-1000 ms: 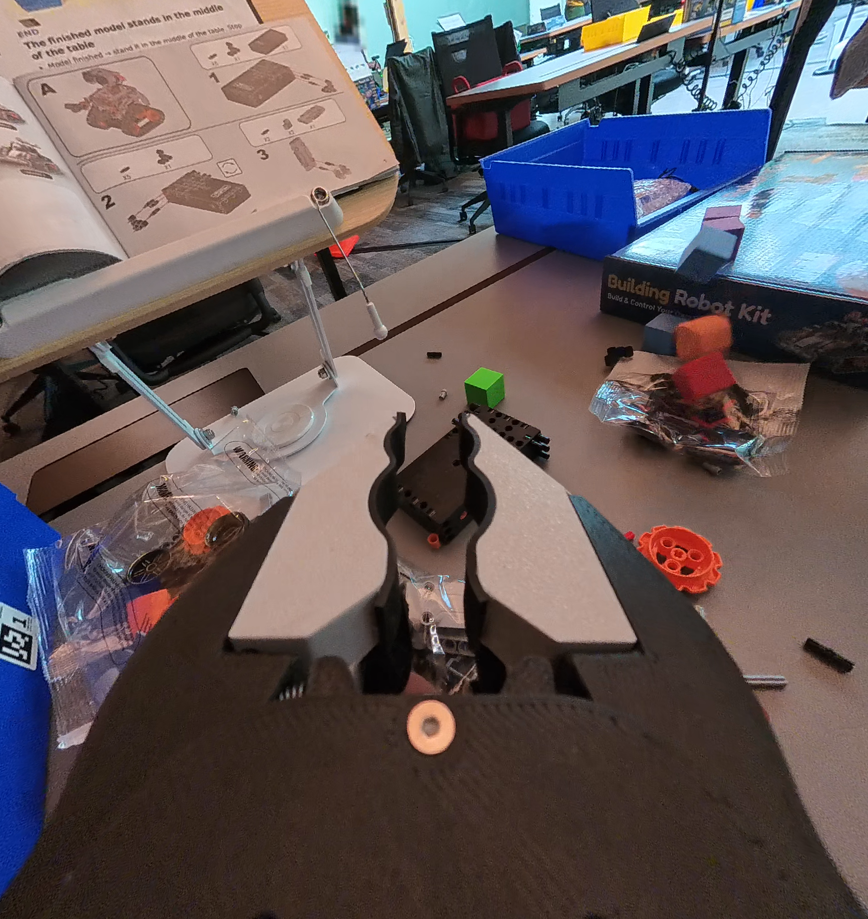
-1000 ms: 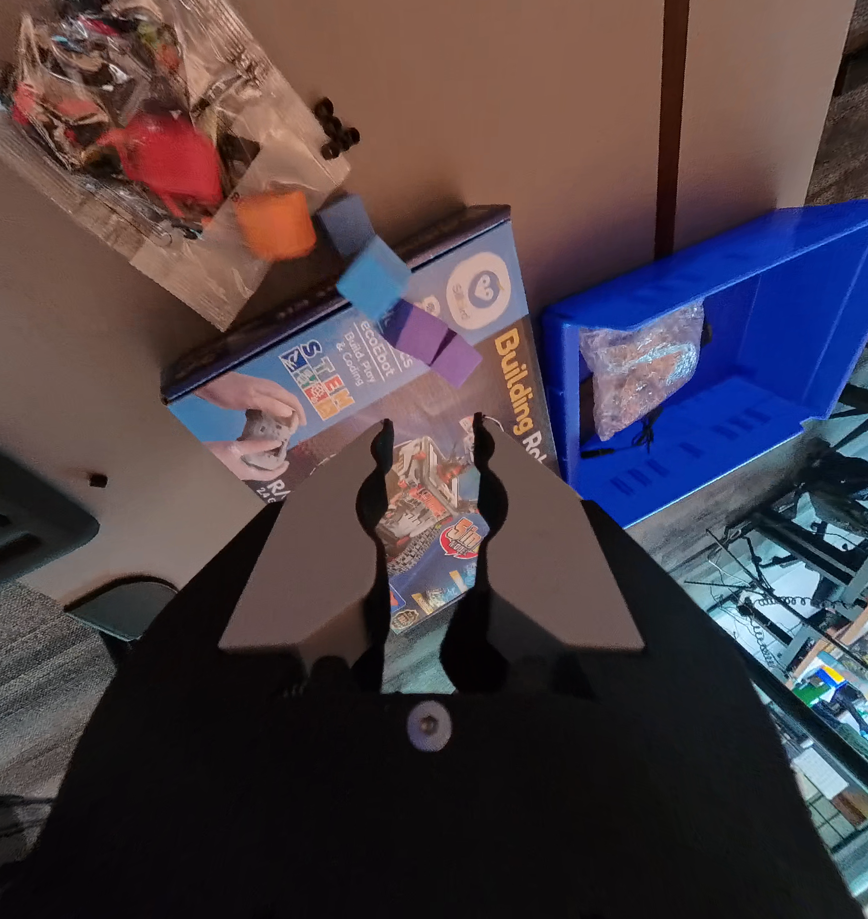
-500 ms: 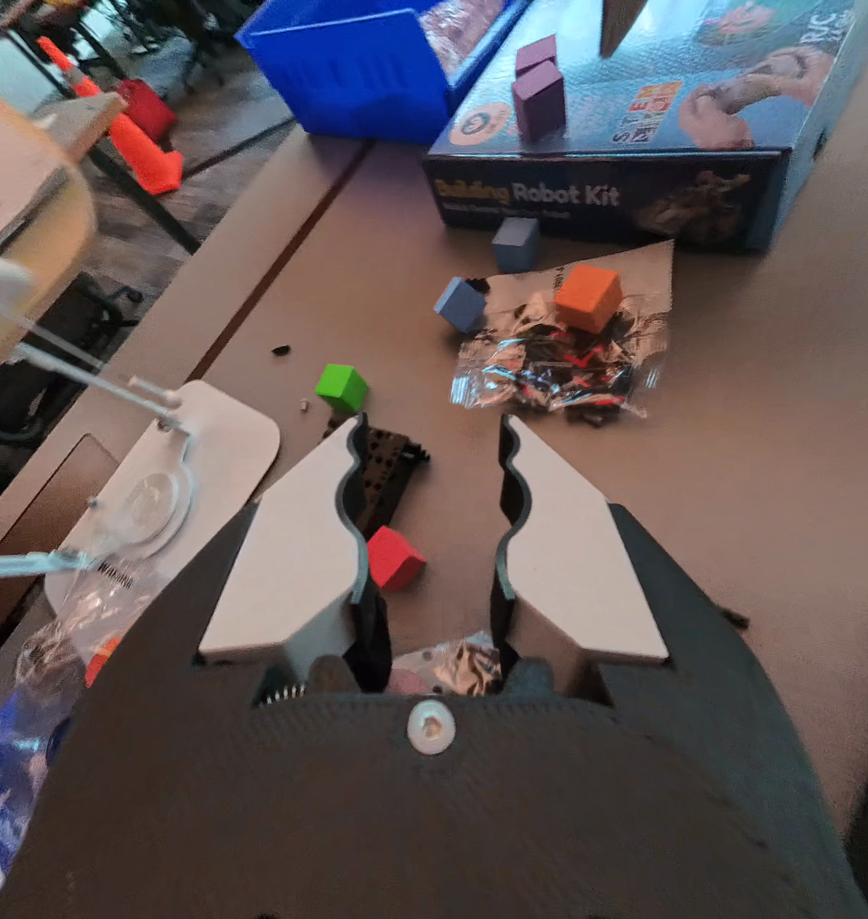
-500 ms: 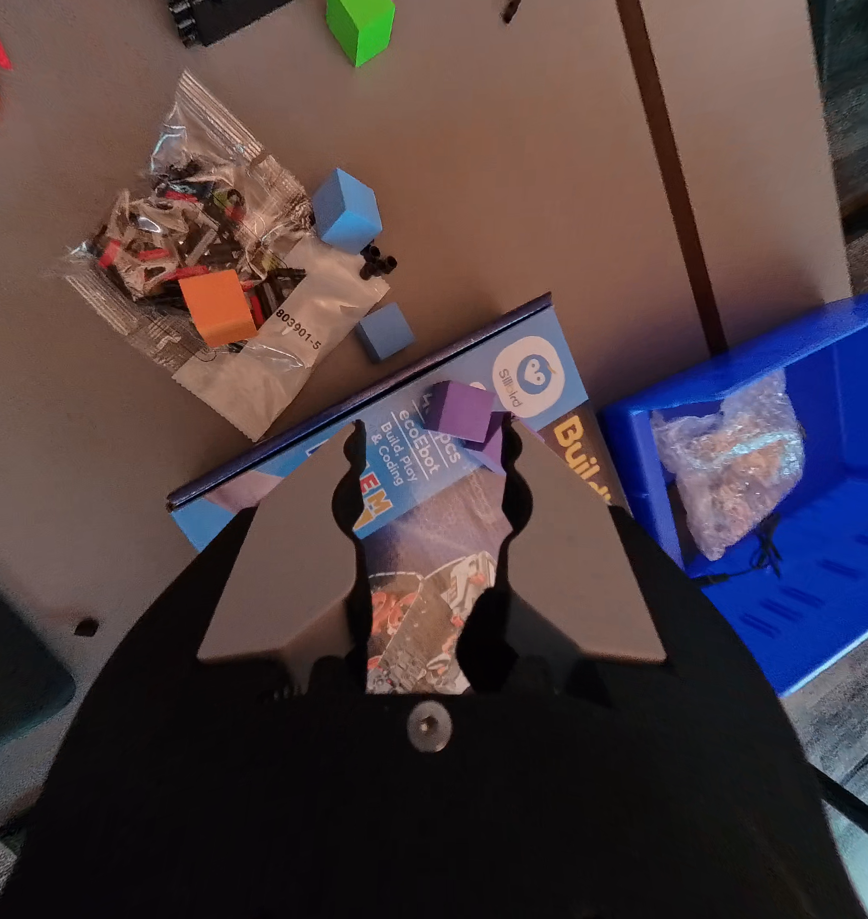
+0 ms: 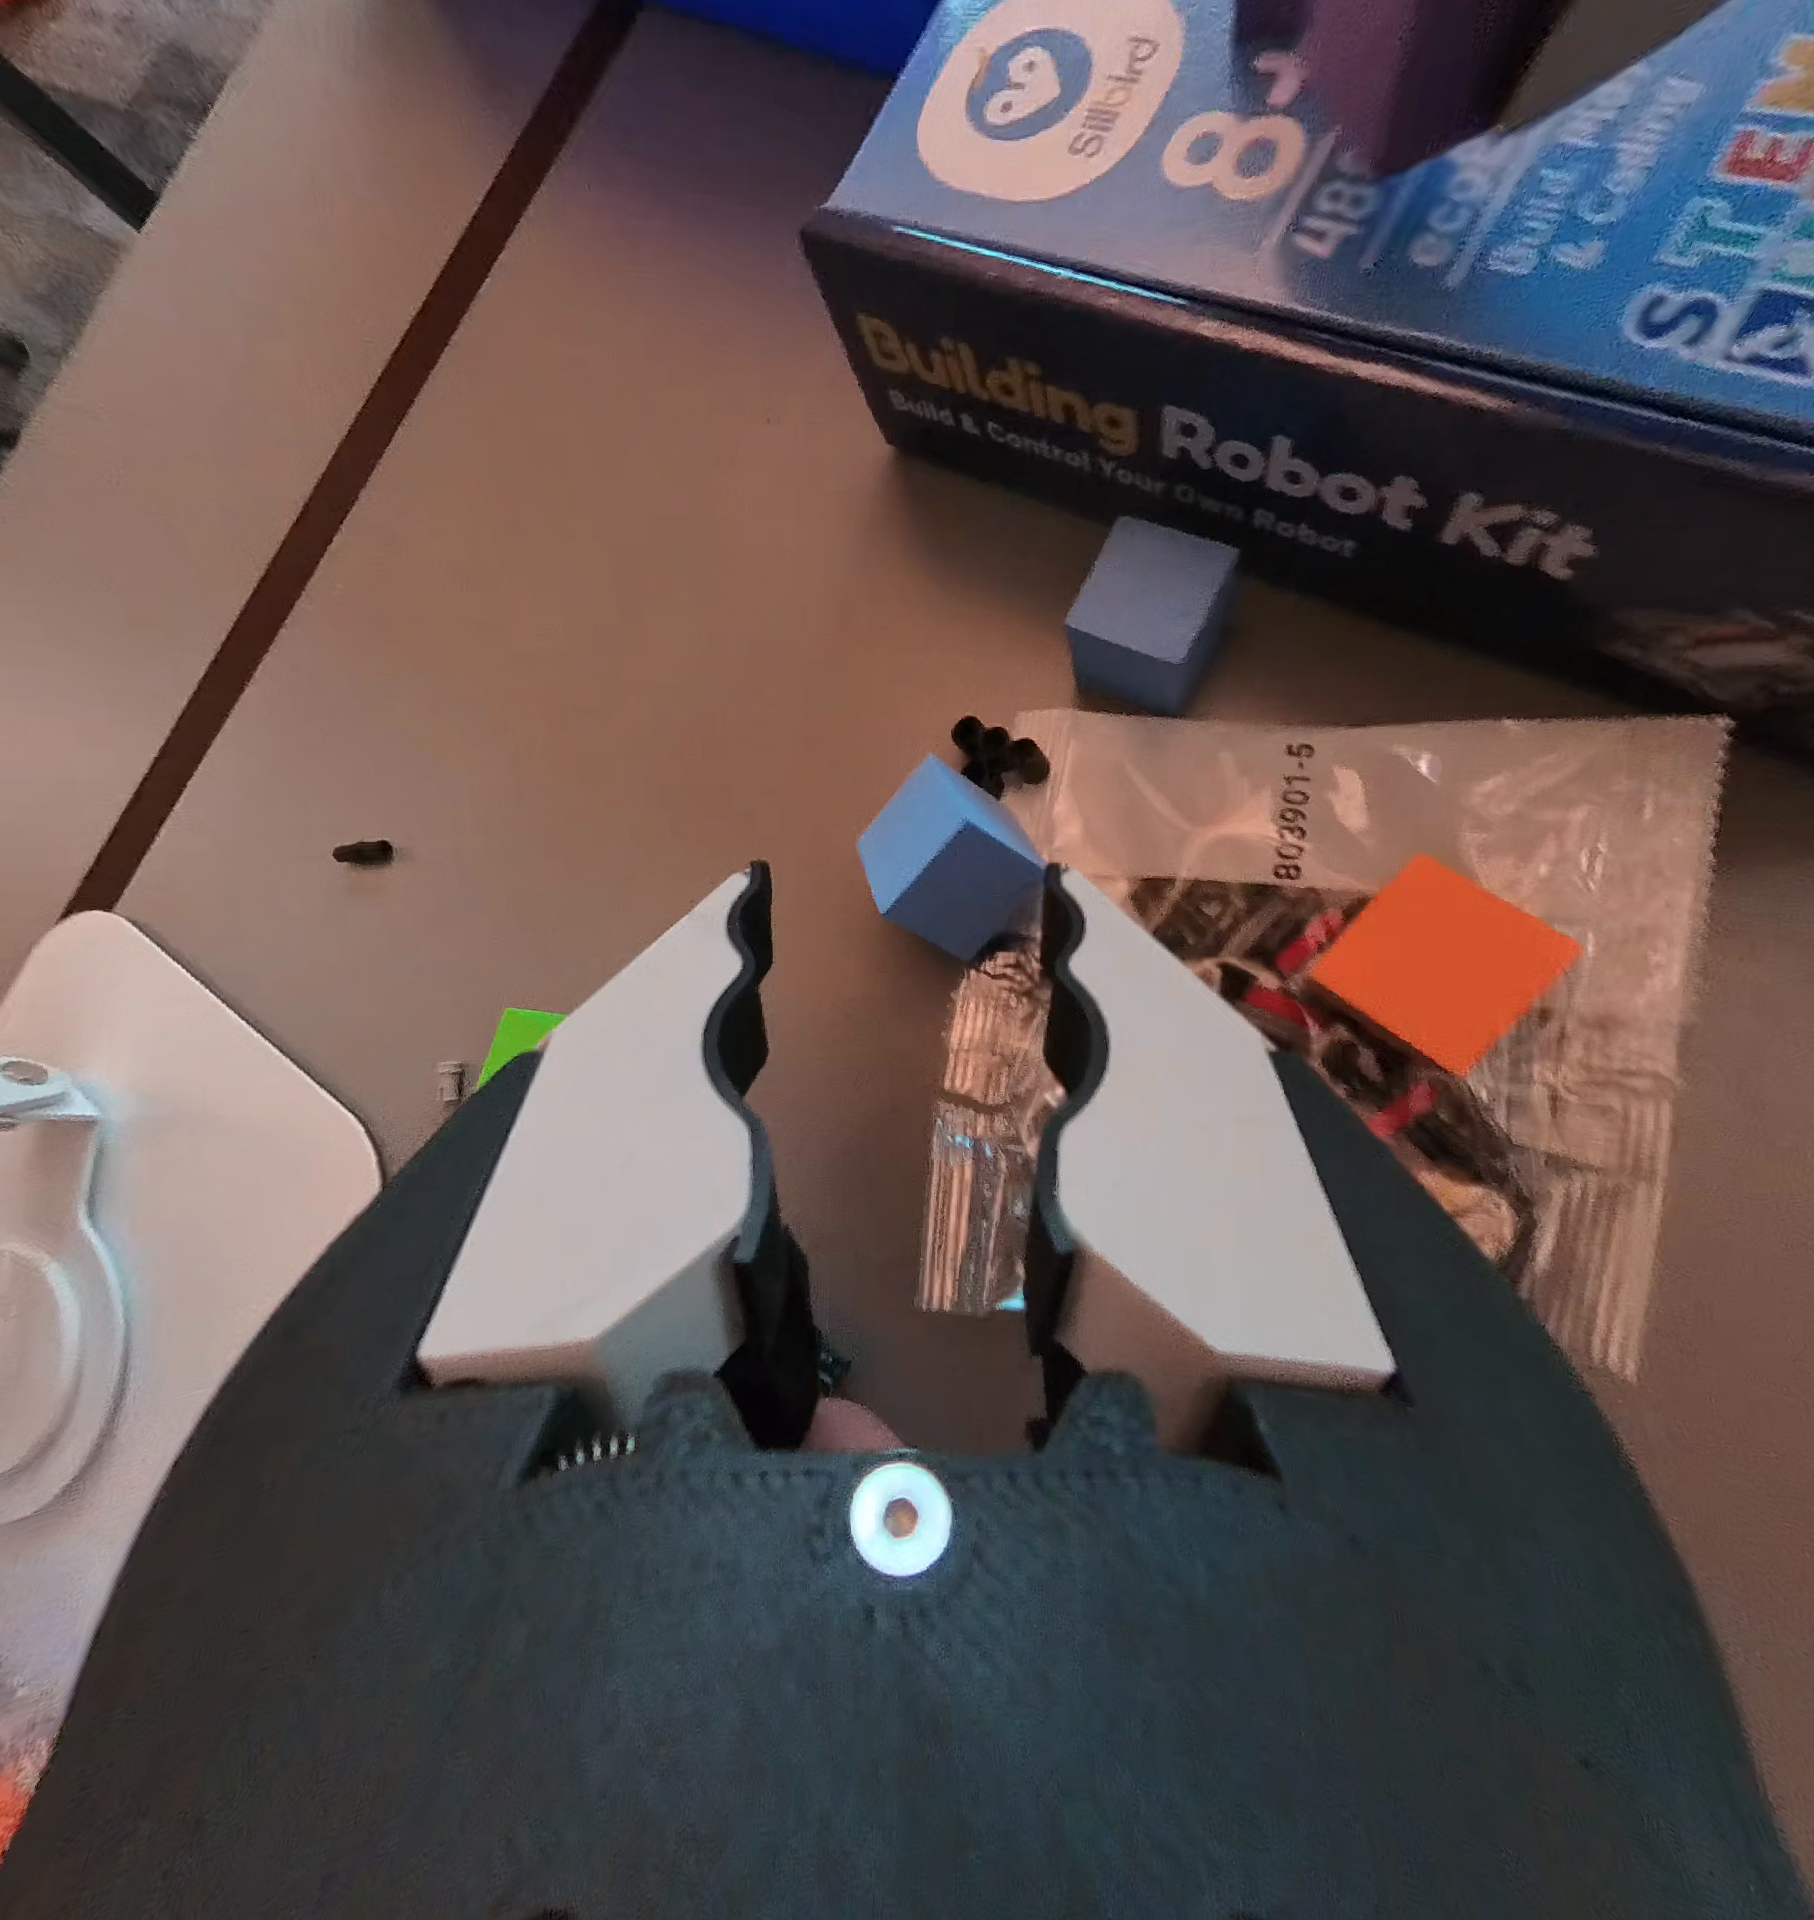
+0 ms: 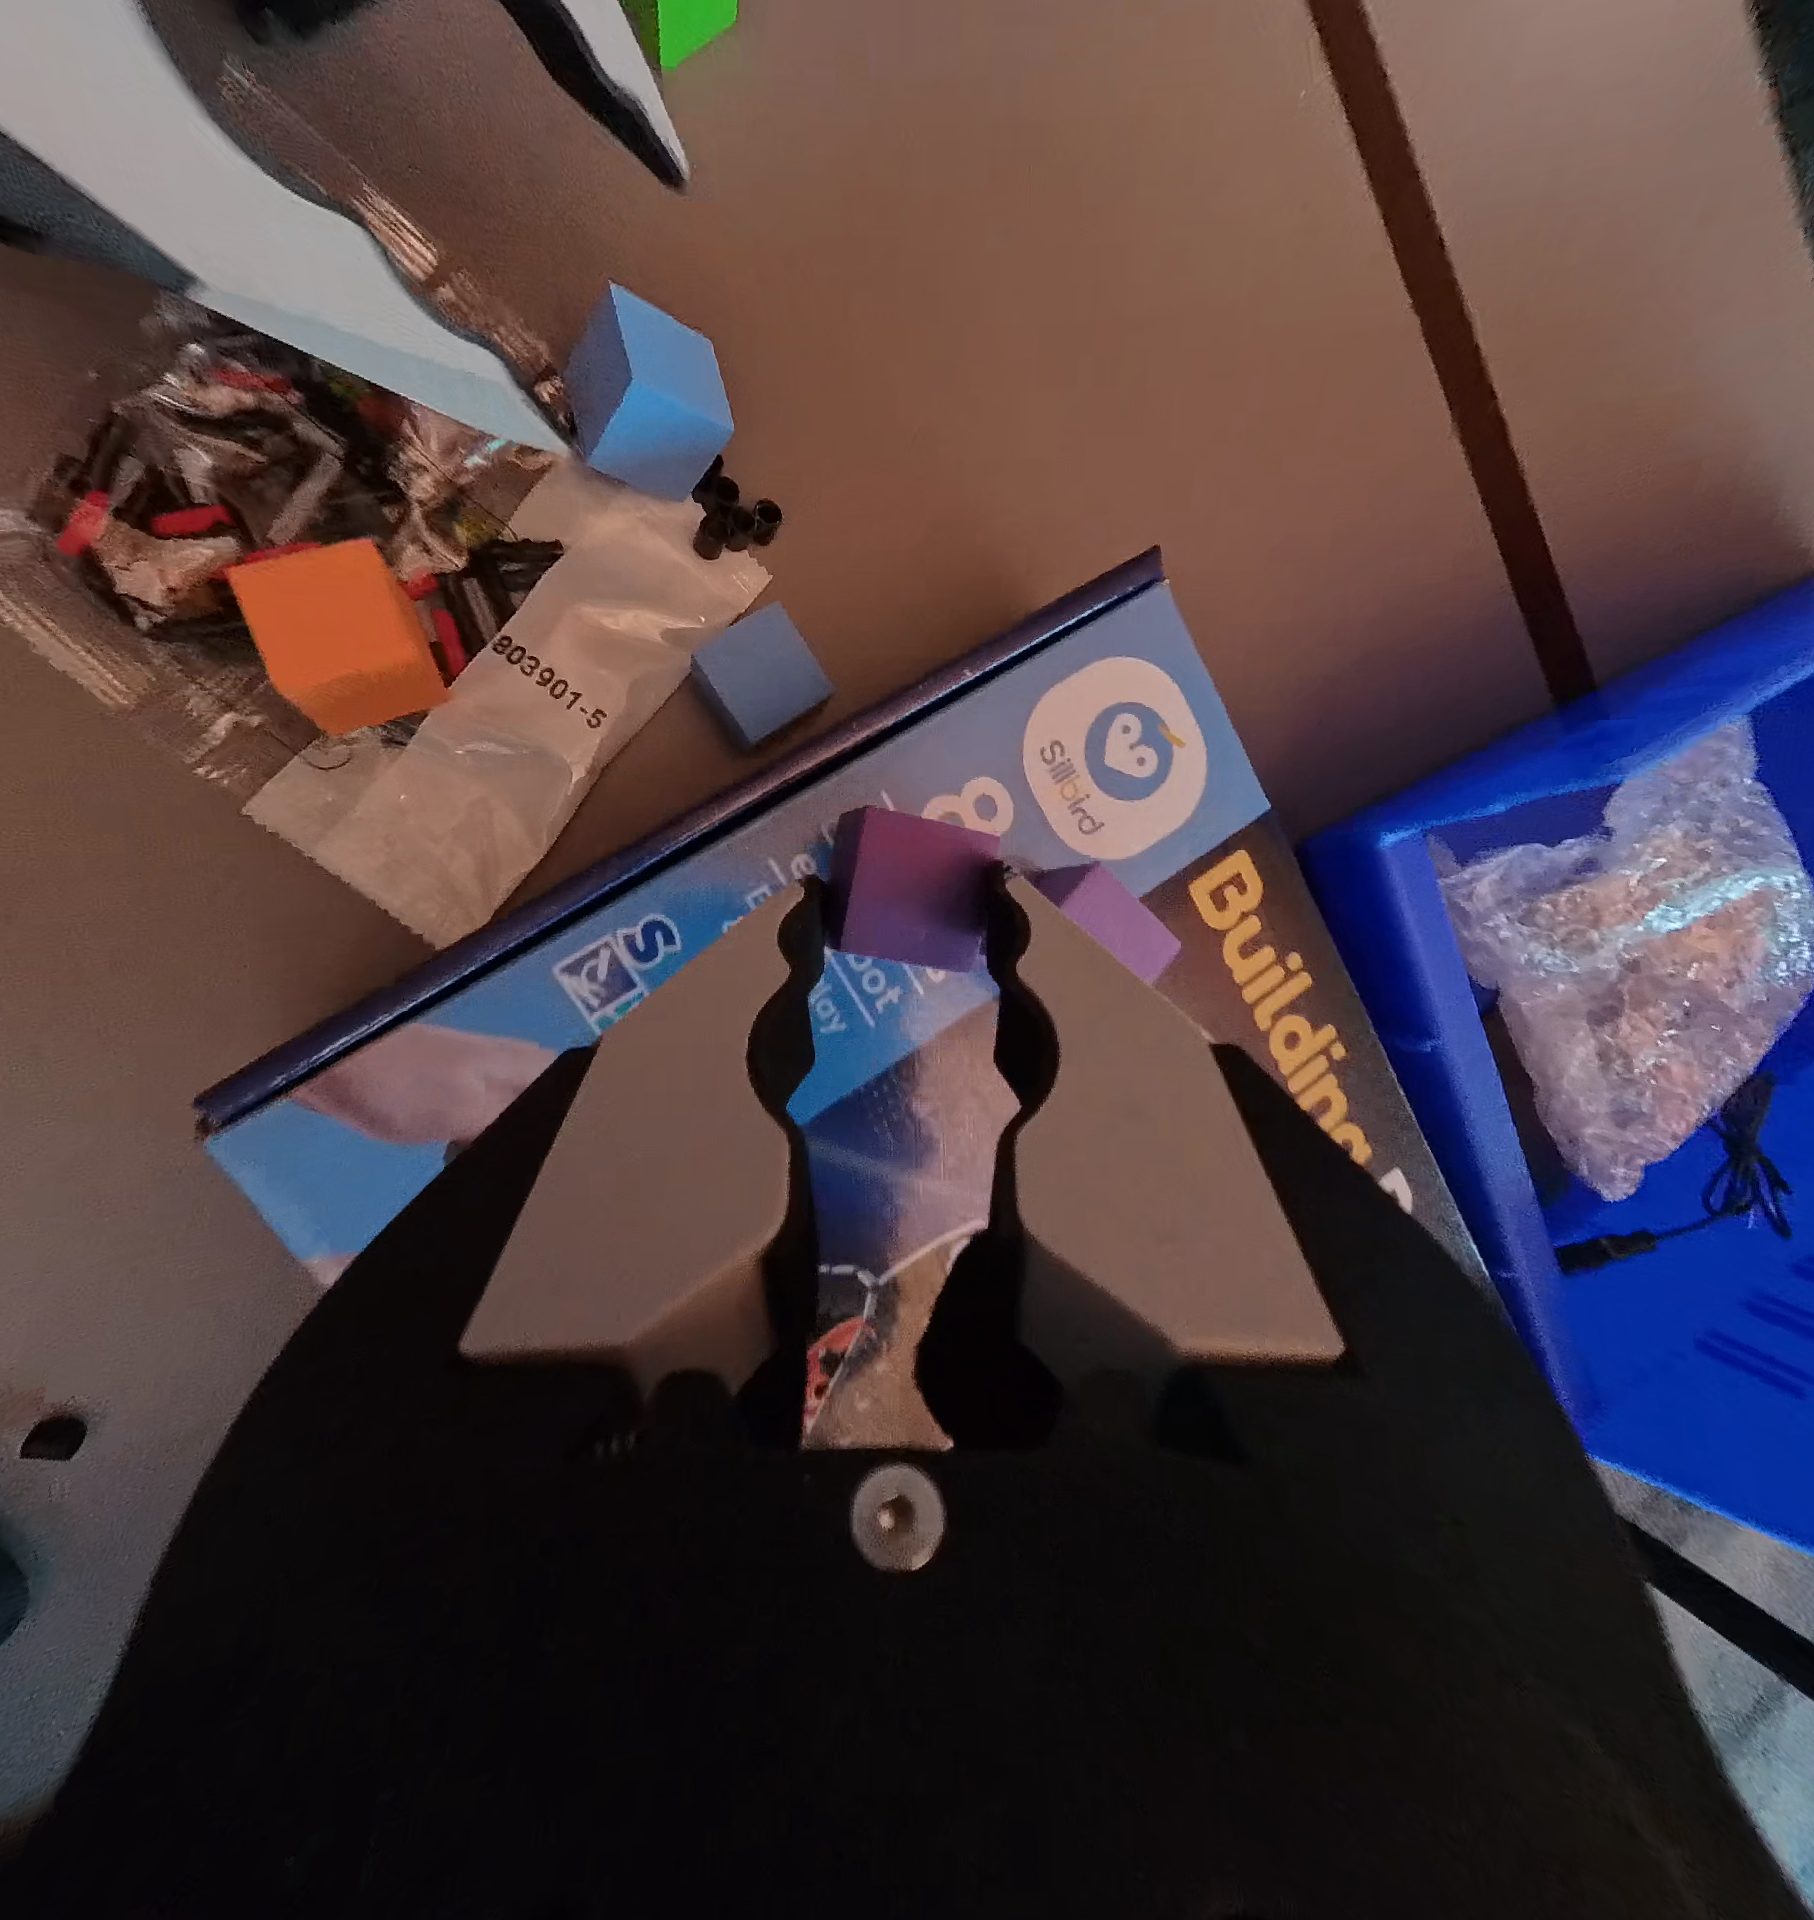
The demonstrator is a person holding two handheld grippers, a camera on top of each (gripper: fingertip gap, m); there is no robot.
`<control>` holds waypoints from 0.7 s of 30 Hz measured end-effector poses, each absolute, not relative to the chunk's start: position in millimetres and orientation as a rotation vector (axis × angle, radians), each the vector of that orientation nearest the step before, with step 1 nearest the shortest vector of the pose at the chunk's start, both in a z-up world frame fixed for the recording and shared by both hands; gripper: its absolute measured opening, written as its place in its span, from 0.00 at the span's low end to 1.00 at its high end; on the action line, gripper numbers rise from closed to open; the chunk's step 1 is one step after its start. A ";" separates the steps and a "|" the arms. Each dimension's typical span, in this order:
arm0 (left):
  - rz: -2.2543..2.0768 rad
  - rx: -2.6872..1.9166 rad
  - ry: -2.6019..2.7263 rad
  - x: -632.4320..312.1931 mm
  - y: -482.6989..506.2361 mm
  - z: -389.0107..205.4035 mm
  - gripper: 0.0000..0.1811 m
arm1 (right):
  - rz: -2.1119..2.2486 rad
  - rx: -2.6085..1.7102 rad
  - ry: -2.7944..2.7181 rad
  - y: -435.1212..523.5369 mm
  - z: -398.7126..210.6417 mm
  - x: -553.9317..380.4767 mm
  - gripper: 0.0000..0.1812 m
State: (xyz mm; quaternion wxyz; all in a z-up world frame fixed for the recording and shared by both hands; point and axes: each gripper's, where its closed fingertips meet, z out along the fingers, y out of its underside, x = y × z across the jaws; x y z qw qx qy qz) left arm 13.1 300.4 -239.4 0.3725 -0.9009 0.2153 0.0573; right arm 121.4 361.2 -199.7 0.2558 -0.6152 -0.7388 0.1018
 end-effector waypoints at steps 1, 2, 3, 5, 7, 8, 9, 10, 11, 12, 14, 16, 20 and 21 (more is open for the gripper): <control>0.139 -2.319 0.528 11.3 302.9 -242.4 0.28 | 0.310 -1.661 -1.983 361.4 -191.6 124.0 0.16; 0.124 -2.334 0.513 10.7 303.6 -246.2 0.29 | 0.353 -1.658 -1.942 363.7 -180.8 125.5 0.16; 0.112 -2.347 0.500 10.2 303.6 -249.7 0.29 | 0.394 -1.664 -1.891 368.5 -169.3 126.5 0.16; 0.109 -2.372 0.482 7.8 302.3 -256.9 0.30 | 0.421 -1.698 -1.810 382.8 -153.4 130.3 0.16; 0.096 -2.382 0.474 7.9 302.1 -261.1 0.30 | 0.404 -1.745 -1.795 393.3 -152.0 133.5 0.17; 0.080 -2.379 0.470 9.5 302.7 -261.2 0.29 | 0.380 -1.768 -1.798 397.7 -154.8 134.4 0.17; 0.074 -2.378 0.475 10.6 302.9 -261.6 0.28 | 0.361 -1.788 -1.812 400.0 -159.4 135.0 0.17; 0.077 -2.375 0.485 11.6 303.0 -261.6 0.27 | 0.352 -1.804 -1.833 399.7 -164.7 134.7 0.17; 0.080 -2.369 0.497 13.1 303.1 -261.6 0.25 | 0.336 -1.816 -1.844 400.6 -169.7 134.3 0.17; 0.081 -2.364 0.509 14.8 303.0 -261.7 0.23 | 0.311 -1.826 -1.849 402.4 -174.3 134.3 0.17; 0.086 -2.349 0.519 17.4 304.0 -260.8 0.20 | 0.304 -1.843 -1.870 401.1 -184.1 132.9 0.17; 0.094 -2.333 0.534 19.3 305.2 -259.8 0.18 | 0.305 -1.855 -1.866 400.7 -187.1 132.3 0.21; 0.111 -2.304 0.554 19.4 307.0 -256.7 0.17 | 0.338 -1.785 -1.761 398.4 -157.4 133.0 0.24; 0.118 -2.292 0.553 18.1 307.7 -253.3 0.17 | 0.352 -1.763 -1.731 395.8 -148.3 134.4 0.24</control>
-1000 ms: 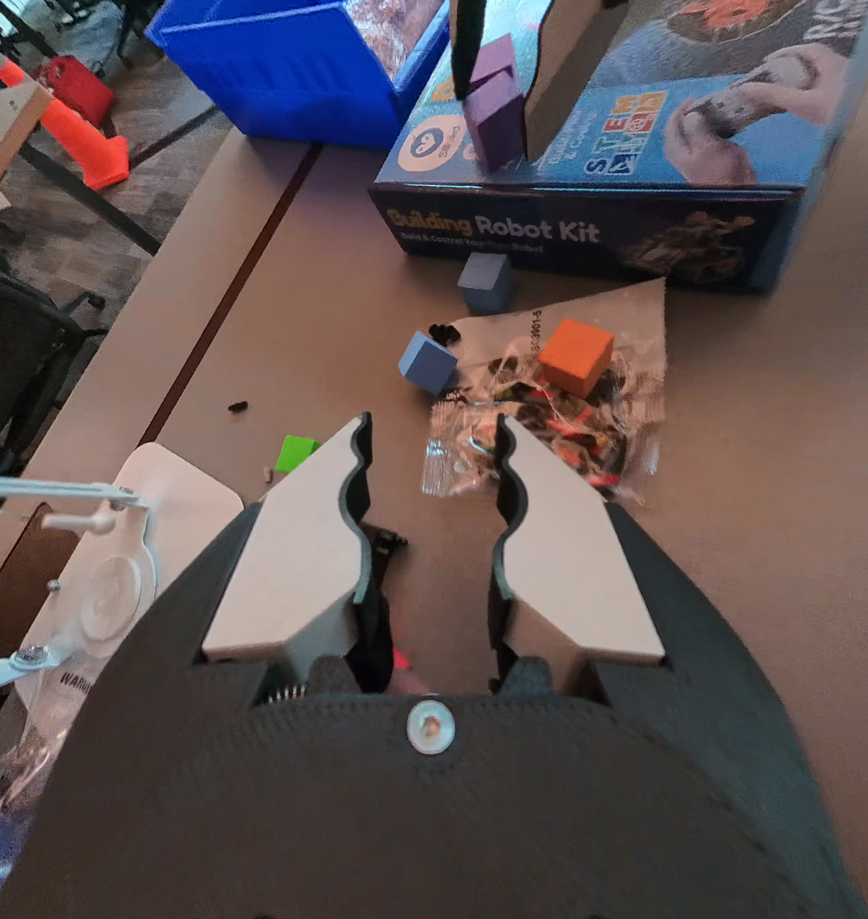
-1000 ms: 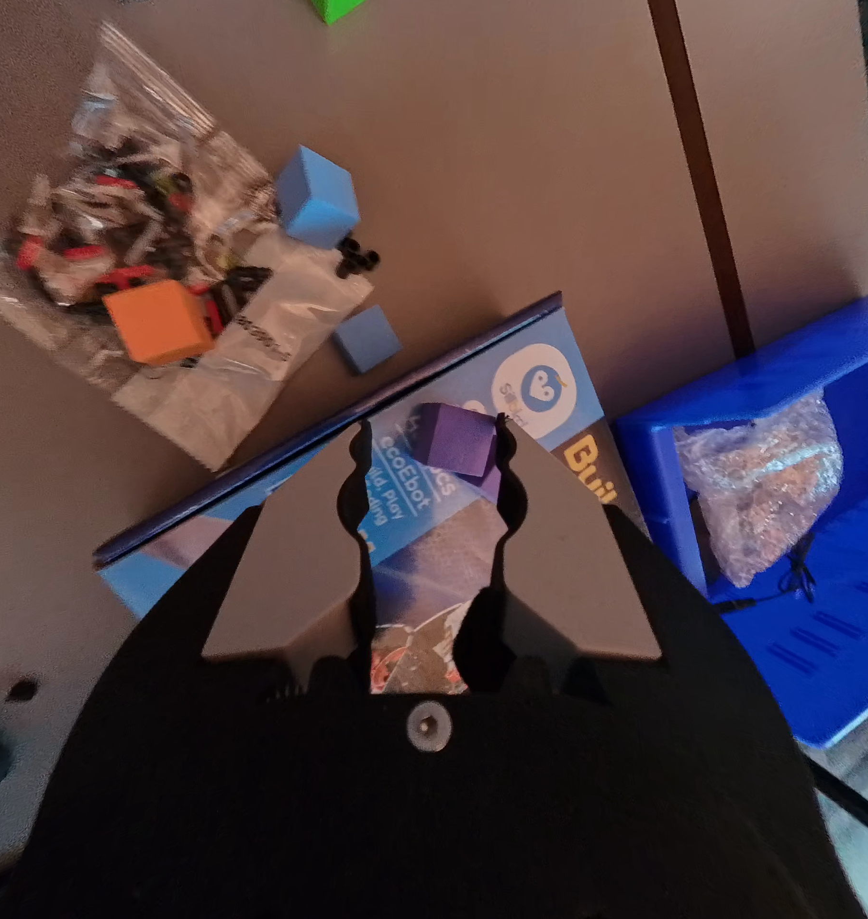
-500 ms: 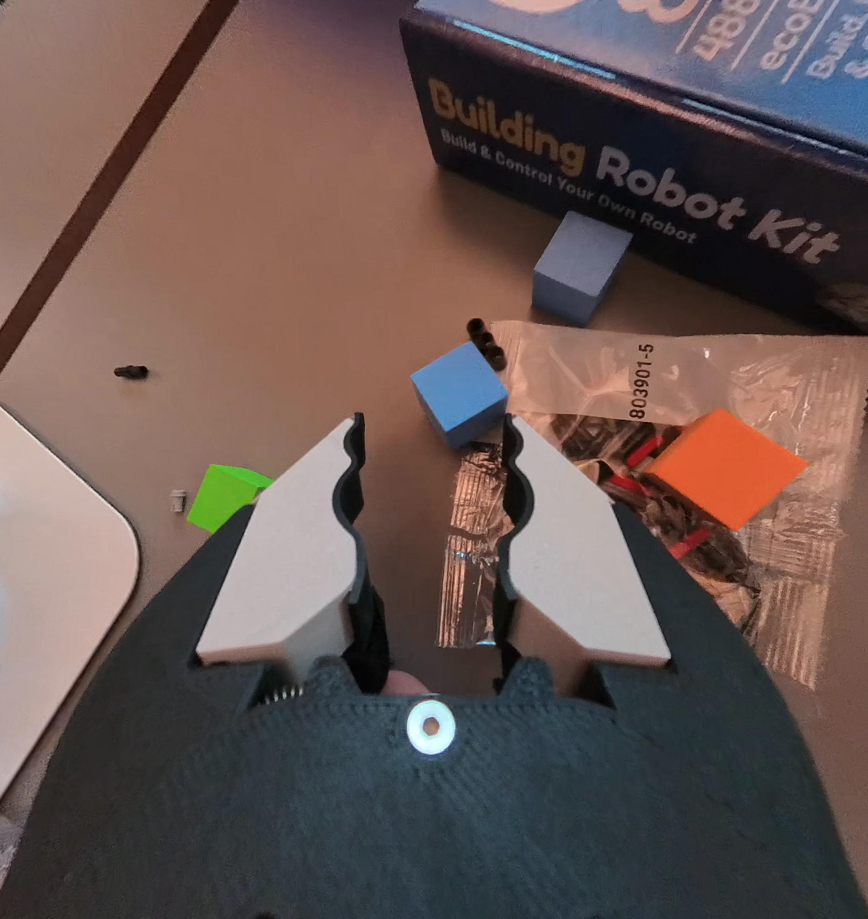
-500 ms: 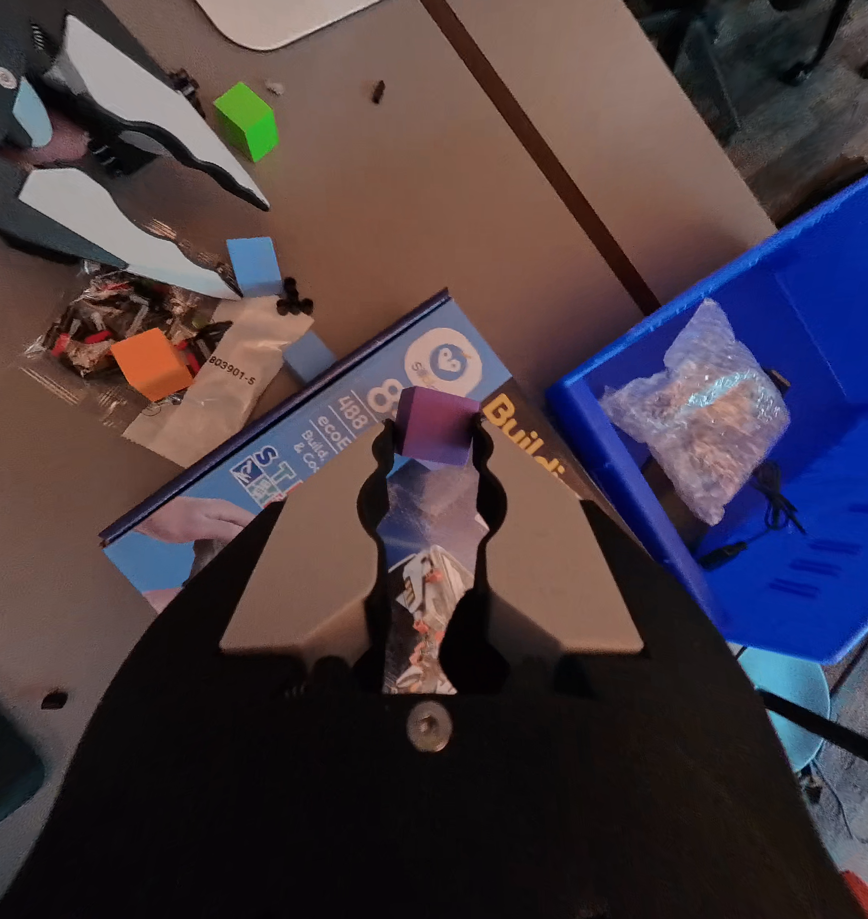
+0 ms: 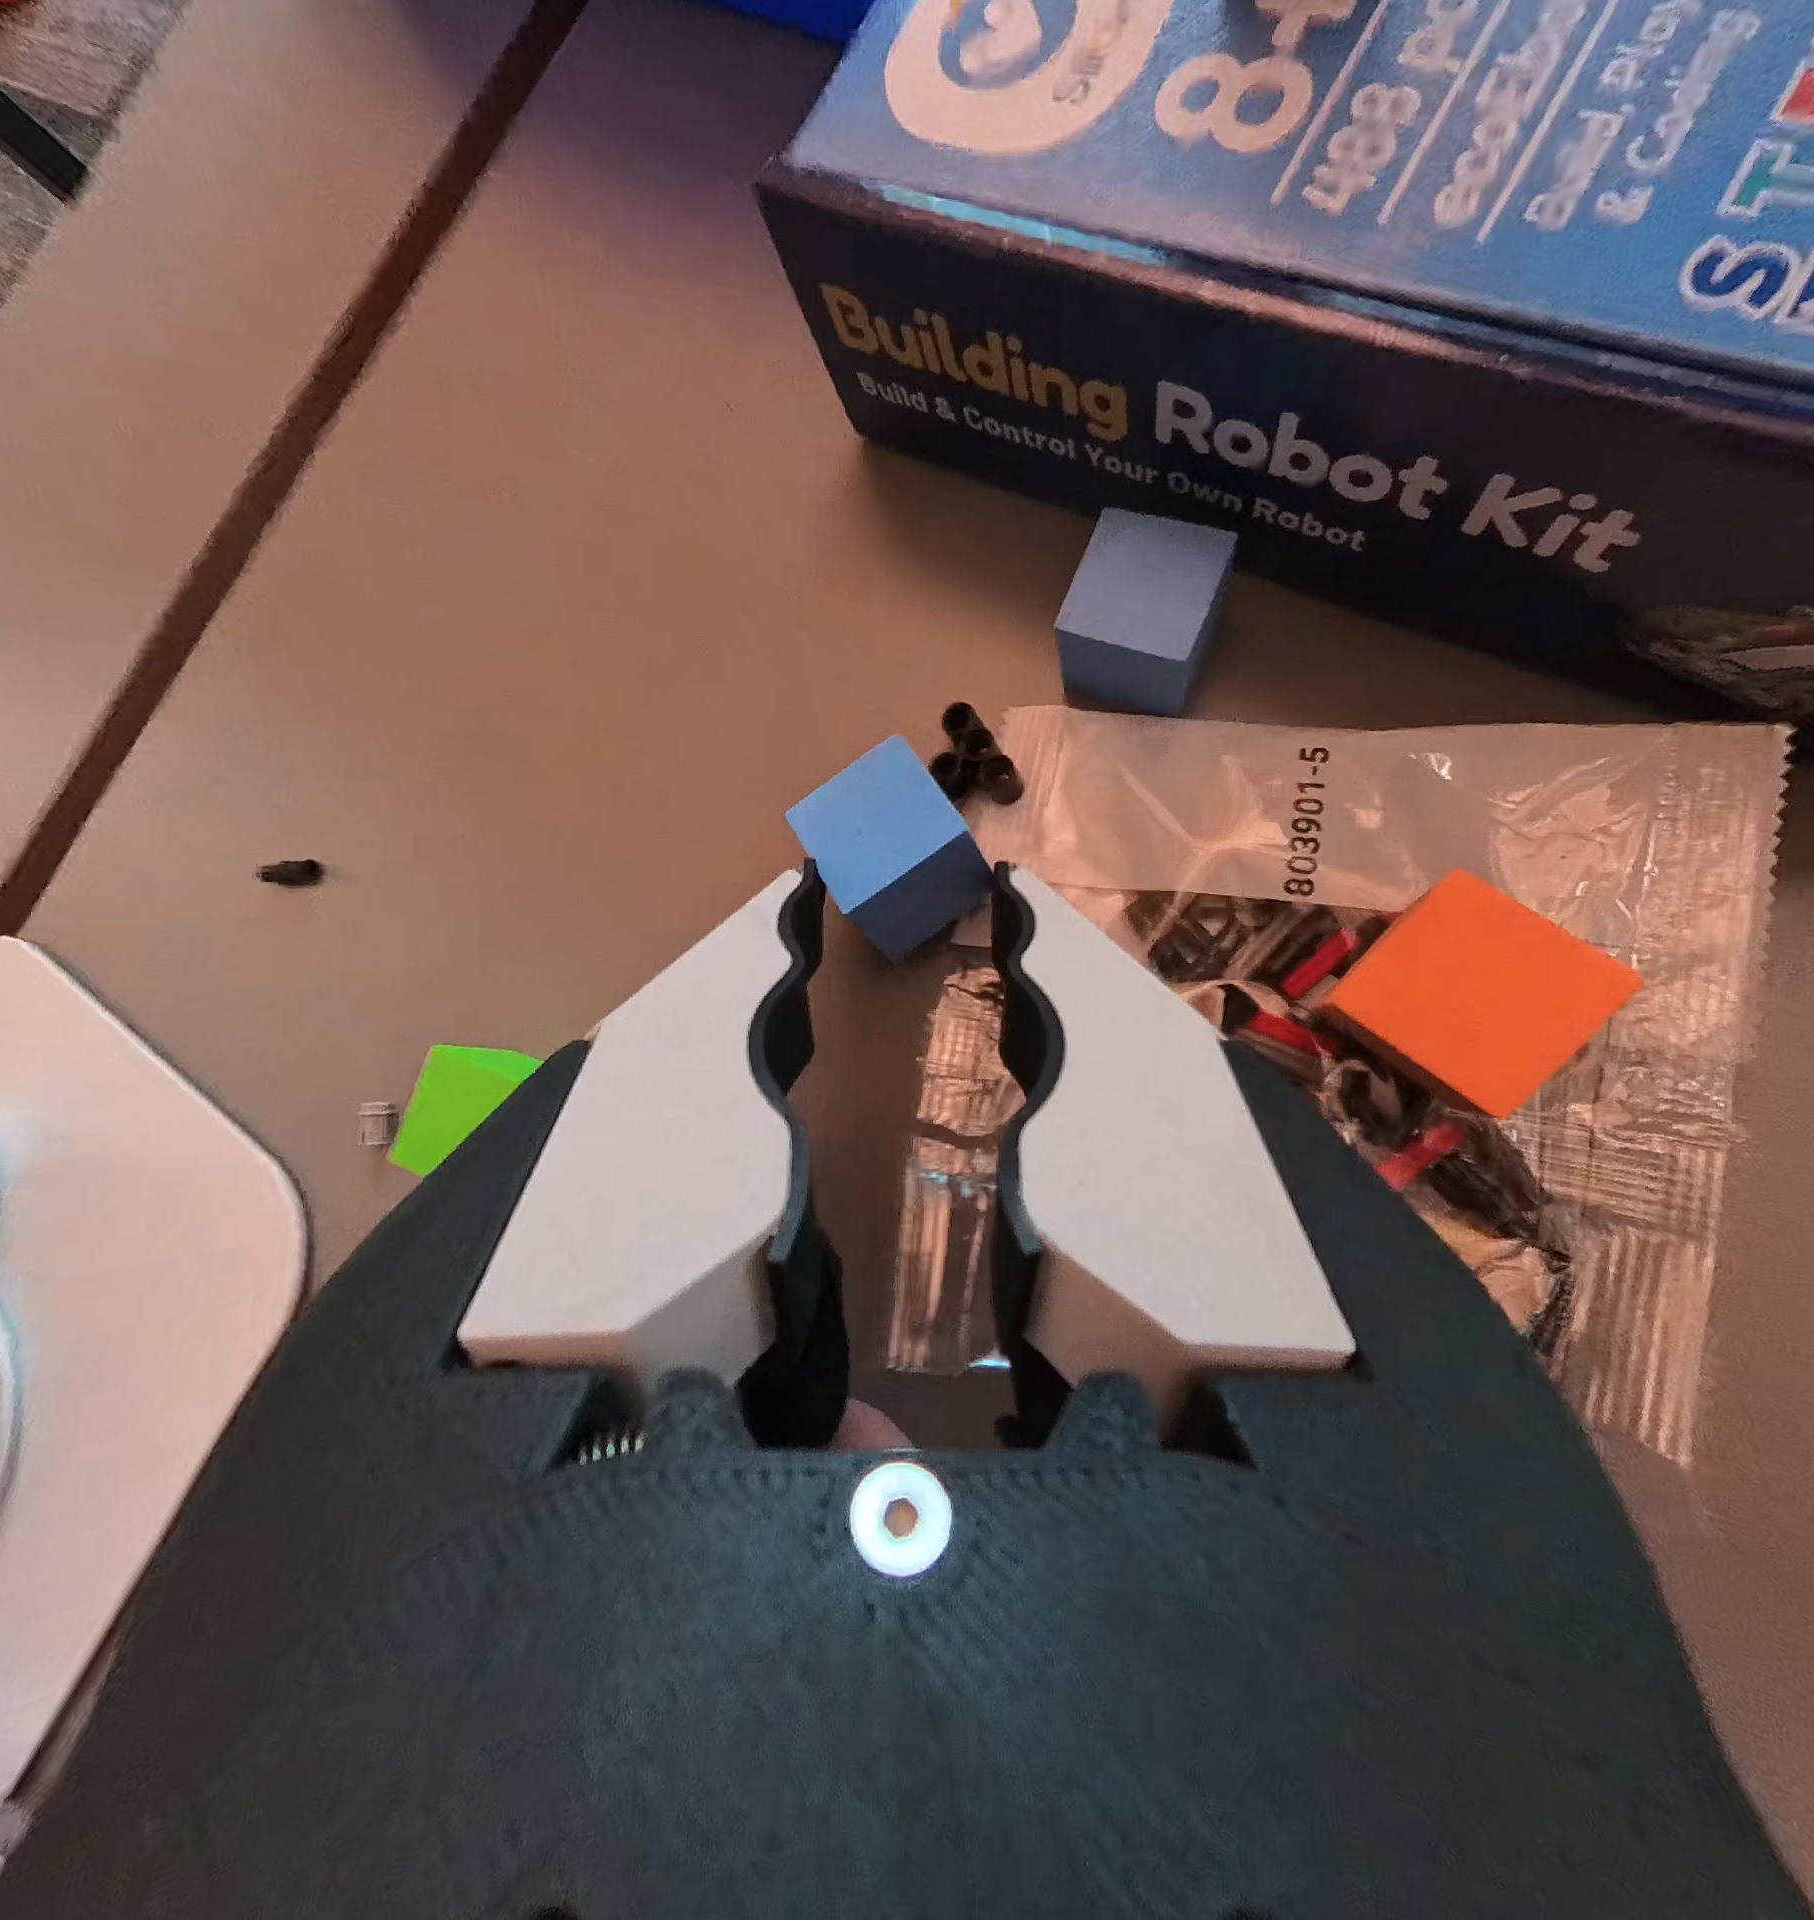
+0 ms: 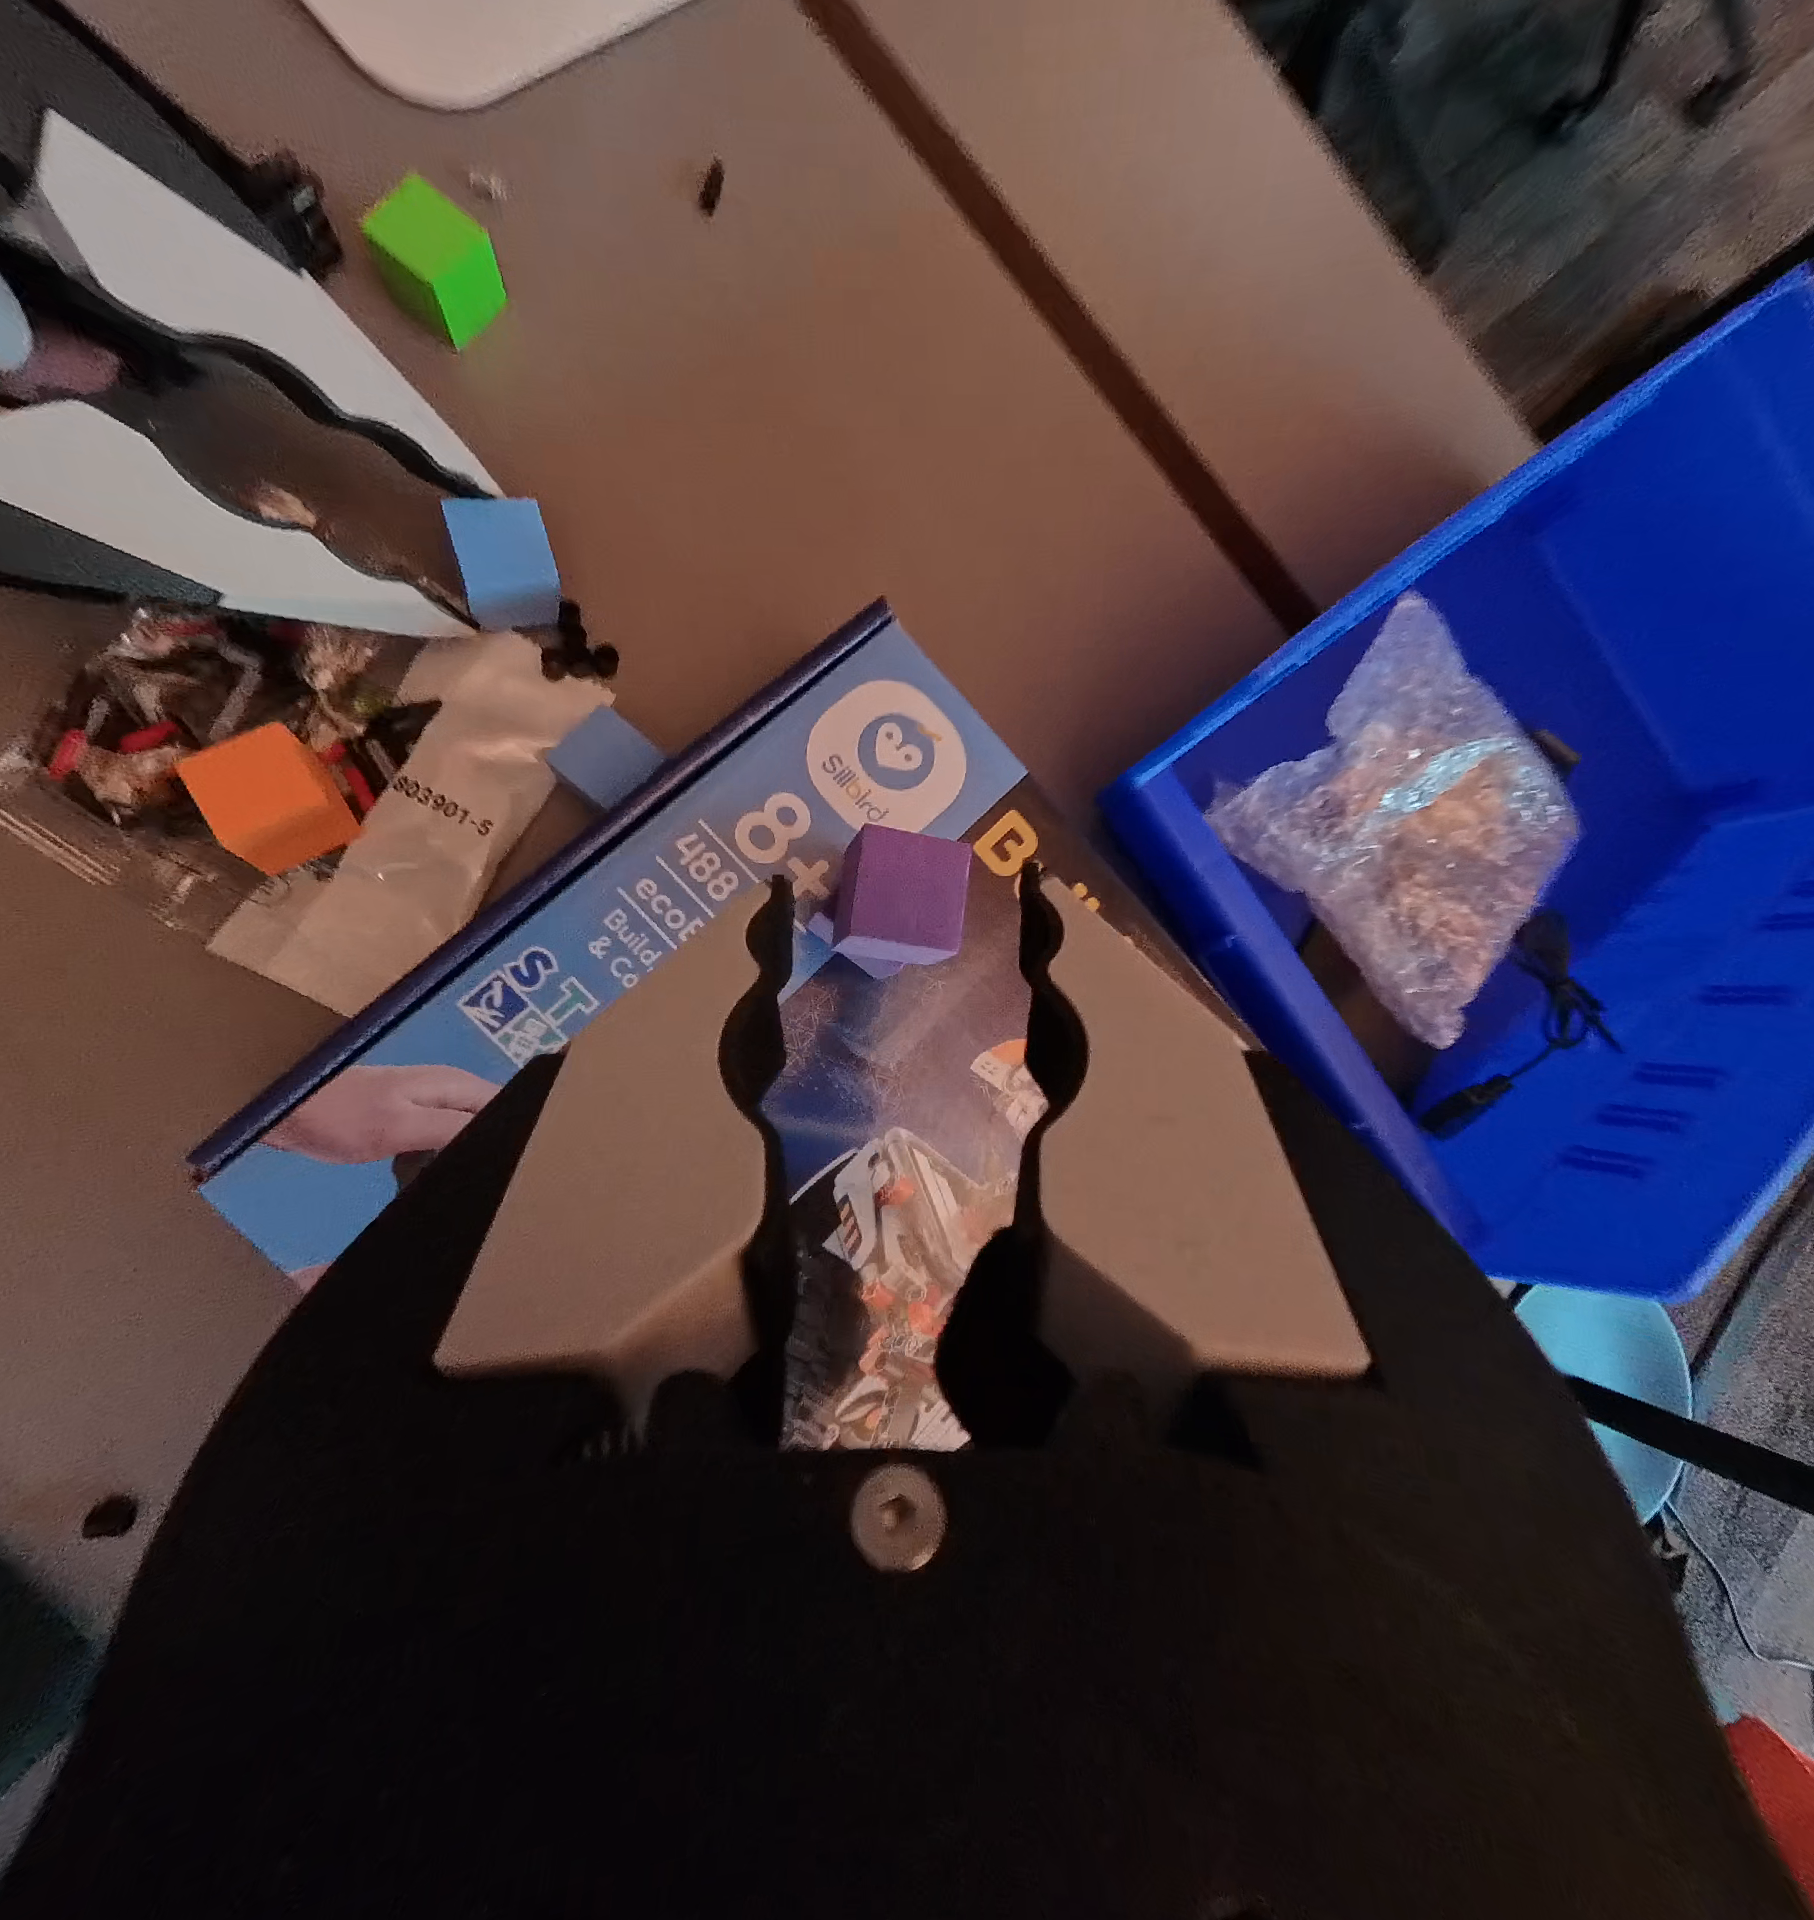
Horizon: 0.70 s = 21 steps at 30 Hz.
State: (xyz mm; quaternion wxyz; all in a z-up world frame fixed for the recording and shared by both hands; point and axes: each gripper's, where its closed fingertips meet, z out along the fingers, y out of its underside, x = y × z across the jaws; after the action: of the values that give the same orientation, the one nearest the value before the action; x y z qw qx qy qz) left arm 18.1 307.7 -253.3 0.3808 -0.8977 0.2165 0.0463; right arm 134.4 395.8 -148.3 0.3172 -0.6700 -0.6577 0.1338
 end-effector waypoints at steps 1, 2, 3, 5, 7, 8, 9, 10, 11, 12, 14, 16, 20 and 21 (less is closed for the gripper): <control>0.122 -2.274 0.550 17.2 308.6 -247.7 0.17 | 0.360 -1.746 -1.695 393.7 -139.9 136.9 0.23; 0.120 -2.250 0.544 16.8 310.0 -239.7 0.17 | 0.368 -1.733 -1.657 391.6 -132.7 140.2 0.22; 0.110 -2.214 0.541 18.6 312.4 -229.3 0.17 | 0.385 -1.723 -1.615 388.9 -126.5 143.6 0.21; 0.076 -2.134 0.552 29.0 318.0 -206.4 0.17 | 0.449 -1.704 -1.512 382.5 -116.5 147.6 0.20; 0.036 -2.072 0.578 45.0 326.1 -186.3 0.17 | 0.494 -1.703 -1.427 377.2 -114.7 152.8 0.20; 0.011 -2.046 0.600 55.7 331.0 -177.4 0.17 | 0.508 -1.713 -1.379 376.5 -116.1 156.9 0.20; -0.003 -2.034 0.623 65.4 336.8 -170.4 0.17 | 0.539 -1.724 -1.328 375.3 -117.8 160.0 0.20; -0.004 -2.025 0.649 74.1 343.6 -164.2 0.17 | 0.586 -1.730 -1.278 373.1 -119.6 162.2 0.19; -0.001 -2.015 0.678 82.6 350.9 -158.1 0.17 | 0.628 -1.731 -1.228 371.9 -121.6 164.0 0.18; -0.002 -2.002 0.709 91.1 358.0 -152.2 0.17 | 0.658 -1.729 -1.182 371.9 -124.0 166.3 0.18; -0.013 -1.996 0.750 105.1 371.2 -143.7 0.17 | 0.687 -1.714 -1.119 373.9 -129.9 171.7 0.16; -0.035 -2.008 0.806 117.6 379.8 -142.2 0.17 | 0.674 -1.697 -1.102 378.2 -136.2 178.5 0.16; -0.046 -2.012 0.852 132.3 391.3 -143.3 0.17 | 0.728 -1.680 -1.049 387.0 -138.2 192.8 0.15; -0.058 -2.016 0.851 135.2 393.4 -145.0 0.17 | 0.750 -1.671 -1.032 388.5 -137.1 195.2 0.15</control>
State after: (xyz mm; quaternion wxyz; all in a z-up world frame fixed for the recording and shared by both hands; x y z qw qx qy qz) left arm 135.2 393.4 -145.0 0.4585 -0.8184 0.3456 -0.0237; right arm 195.2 388.5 -137.1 0.4964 -0.6900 -0.4262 0.3095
